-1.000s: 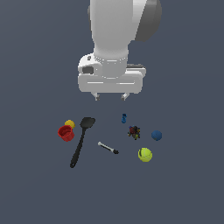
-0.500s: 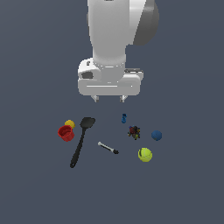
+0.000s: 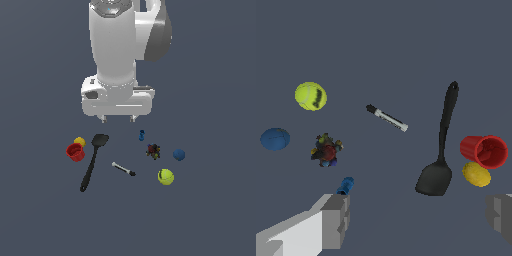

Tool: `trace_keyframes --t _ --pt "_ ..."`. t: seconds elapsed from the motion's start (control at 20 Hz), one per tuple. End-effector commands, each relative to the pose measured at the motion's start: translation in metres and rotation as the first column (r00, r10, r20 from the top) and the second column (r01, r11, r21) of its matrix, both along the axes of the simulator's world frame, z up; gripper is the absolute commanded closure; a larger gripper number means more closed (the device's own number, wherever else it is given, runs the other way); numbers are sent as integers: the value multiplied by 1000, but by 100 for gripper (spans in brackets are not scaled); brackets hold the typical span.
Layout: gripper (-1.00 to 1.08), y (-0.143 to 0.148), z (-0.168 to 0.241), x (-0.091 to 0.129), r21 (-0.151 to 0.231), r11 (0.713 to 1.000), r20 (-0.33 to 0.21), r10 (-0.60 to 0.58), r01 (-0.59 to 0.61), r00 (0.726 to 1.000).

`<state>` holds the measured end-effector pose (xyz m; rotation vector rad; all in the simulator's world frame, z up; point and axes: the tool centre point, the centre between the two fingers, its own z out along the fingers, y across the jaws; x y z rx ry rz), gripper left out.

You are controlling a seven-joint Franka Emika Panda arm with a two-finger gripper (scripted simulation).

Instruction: Pick up a designated object from a clutter of objects.

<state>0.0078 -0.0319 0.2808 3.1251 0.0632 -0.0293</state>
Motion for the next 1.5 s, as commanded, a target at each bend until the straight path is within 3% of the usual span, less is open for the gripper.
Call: trace_keyframes --t 0.0,0.65,1.05,1.45 --pt "-92 -12 -9 4 -1 1000 0 17 -17 1000" --pt "-92 -111 -89 17 1 986 2 165 -165 986" --pt "-92 -173 -142 11 9 967 8 256 -256 967" --pt "-92 -209 -174 1 15 951 16 309 -309 951"
